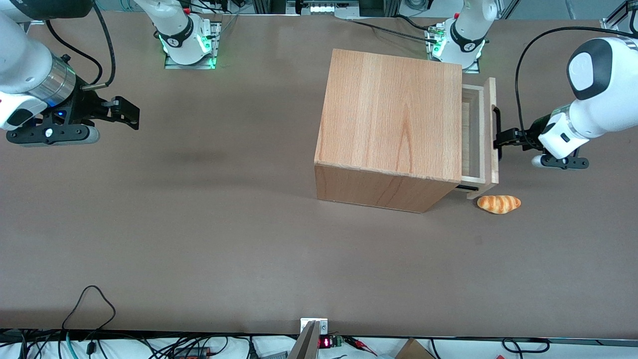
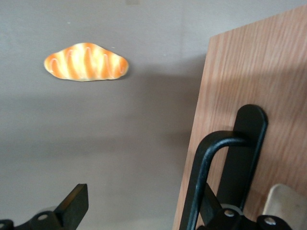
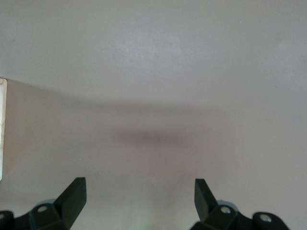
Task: Open top drawer with left arm
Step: 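Pull the drawer out of the box with the left gripper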
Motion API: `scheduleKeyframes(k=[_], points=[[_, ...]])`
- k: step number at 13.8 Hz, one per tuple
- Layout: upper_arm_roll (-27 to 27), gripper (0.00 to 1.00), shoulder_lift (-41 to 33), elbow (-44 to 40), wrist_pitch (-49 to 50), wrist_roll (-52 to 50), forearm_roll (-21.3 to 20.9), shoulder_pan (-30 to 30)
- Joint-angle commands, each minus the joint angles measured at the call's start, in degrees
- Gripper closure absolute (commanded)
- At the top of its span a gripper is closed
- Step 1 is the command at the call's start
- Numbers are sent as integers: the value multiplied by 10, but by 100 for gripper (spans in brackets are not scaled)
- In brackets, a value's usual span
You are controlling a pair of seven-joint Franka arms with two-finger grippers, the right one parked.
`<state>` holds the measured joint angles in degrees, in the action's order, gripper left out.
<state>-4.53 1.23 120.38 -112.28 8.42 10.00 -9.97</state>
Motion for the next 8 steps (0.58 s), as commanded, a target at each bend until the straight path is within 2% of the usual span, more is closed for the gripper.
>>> scheduleKeyframes(k=[1,8], points=[[-2,0,10,-3,-13,15,-15,-22],[-1,0,18,-9,-25,53,-14,-75]])
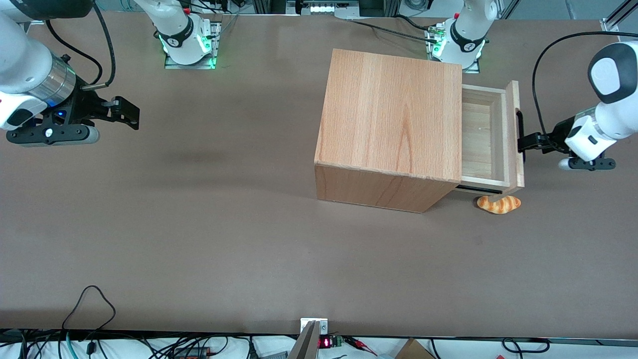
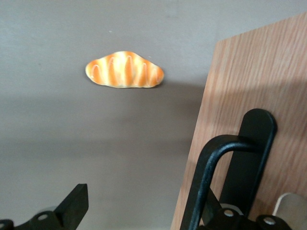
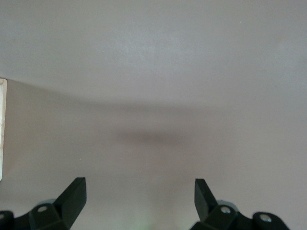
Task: Open top drawer with left arm
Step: 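Pull the drawer out of the box with the left gripper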
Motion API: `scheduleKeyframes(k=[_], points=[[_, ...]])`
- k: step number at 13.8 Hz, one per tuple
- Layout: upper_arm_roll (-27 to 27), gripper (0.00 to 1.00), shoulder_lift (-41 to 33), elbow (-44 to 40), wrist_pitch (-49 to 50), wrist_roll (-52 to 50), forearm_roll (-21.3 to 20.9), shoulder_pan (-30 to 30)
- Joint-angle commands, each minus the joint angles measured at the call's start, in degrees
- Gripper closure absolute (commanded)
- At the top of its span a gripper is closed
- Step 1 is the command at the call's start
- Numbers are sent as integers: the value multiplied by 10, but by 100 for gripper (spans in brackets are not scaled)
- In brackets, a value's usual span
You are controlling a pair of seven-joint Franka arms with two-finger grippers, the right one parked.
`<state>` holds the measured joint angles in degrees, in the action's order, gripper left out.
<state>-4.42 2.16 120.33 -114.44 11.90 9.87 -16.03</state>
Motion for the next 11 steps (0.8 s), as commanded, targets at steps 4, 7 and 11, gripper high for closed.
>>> scheduleKeyframes(k=[4,7,11], points=[[-1,0,16,-23,-3,42,-12,-44],[-2,0,26,-33,-3,59,-12,-62],[-2,0,24,-42,5,59,-12,-65]])
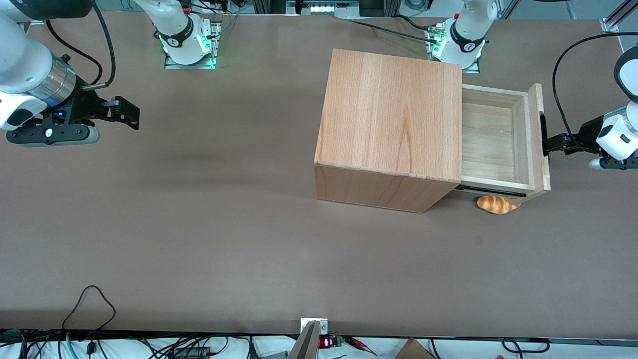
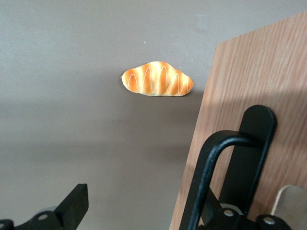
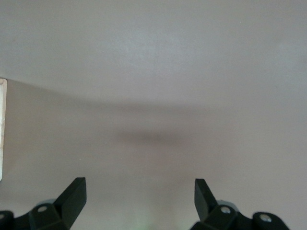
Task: Open top drawer with left arm
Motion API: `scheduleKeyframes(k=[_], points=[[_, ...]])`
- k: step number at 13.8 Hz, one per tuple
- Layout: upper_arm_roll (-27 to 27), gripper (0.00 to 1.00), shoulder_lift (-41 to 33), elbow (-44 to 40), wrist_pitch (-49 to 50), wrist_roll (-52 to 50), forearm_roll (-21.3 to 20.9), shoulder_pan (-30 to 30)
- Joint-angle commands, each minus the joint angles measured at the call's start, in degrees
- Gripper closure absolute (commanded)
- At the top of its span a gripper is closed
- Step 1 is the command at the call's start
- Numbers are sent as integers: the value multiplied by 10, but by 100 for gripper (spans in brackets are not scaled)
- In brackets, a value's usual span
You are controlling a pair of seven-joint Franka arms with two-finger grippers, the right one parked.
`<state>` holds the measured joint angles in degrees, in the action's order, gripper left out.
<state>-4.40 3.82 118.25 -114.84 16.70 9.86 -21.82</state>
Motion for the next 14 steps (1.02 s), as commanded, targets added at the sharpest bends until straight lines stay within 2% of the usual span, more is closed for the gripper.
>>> scheduleKeyframes(k=[1,8,10,14], points=[[-2,0,7,-28,14,12,-12,-7],[-8,0,2,-120,121,30,-13,-6],[-7,0,1,-175,180,71,-13,-6],[-10,0,1,-250,250,73,-14,-5]])
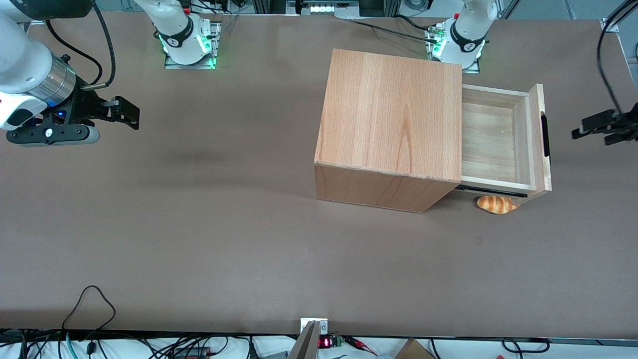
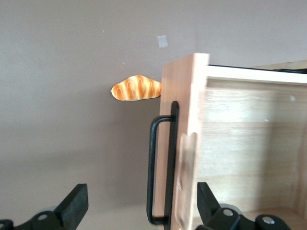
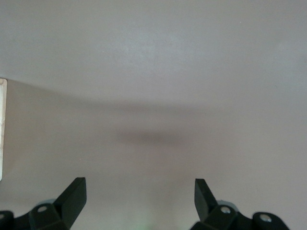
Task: Open top drawer with left arm
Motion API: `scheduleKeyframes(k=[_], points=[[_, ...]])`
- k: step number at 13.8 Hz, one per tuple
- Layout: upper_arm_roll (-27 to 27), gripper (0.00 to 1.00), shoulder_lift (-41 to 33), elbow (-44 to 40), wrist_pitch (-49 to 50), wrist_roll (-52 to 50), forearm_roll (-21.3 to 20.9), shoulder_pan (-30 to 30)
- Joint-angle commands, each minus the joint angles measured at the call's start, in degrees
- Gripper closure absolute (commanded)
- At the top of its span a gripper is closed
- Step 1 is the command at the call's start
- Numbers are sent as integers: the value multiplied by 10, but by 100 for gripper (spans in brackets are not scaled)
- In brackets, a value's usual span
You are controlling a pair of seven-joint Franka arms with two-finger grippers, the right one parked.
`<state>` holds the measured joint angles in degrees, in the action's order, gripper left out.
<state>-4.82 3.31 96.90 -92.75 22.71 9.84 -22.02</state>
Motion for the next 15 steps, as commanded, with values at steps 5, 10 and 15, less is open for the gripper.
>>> scheduleKeyframes(k=[5,10,15], points=[[-25,0,-9,-66,35,1,-46,3],[22,0,-14,-91,41,-60,-83,111],[96,0,-23,-99,48,-119,-86,230]])
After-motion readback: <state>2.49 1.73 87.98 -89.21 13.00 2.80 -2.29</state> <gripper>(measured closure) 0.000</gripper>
